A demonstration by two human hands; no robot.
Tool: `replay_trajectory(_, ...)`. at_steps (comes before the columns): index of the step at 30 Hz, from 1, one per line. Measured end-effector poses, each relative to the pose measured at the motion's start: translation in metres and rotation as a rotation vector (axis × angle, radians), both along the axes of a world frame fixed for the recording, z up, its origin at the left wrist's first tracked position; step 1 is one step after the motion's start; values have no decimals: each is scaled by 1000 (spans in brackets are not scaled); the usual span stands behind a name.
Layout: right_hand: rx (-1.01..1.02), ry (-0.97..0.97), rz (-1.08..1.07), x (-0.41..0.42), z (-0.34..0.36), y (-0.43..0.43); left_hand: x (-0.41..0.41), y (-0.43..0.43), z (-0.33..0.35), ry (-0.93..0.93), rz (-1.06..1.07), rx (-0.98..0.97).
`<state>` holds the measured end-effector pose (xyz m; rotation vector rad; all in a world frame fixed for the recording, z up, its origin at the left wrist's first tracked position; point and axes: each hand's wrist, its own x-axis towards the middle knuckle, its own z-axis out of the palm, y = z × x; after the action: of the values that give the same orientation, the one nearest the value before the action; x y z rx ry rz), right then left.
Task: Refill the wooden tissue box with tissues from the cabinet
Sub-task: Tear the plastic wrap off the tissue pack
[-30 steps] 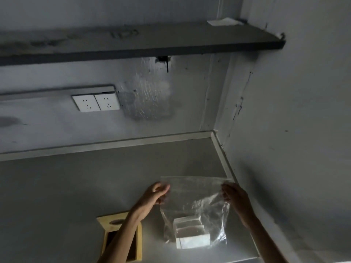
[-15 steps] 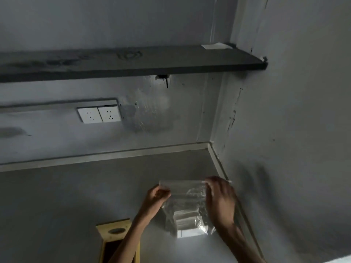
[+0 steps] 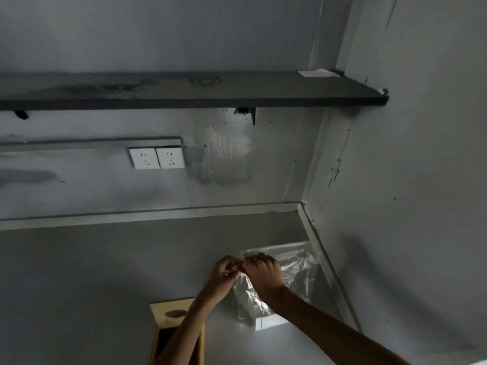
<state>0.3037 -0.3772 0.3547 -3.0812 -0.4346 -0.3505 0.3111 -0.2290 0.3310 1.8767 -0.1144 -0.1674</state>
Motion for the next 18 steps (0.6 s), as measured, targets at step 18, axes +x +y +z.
replay_trajectory(18,332,24,17,34,64,-35,-12,11,0,-130,114,112)
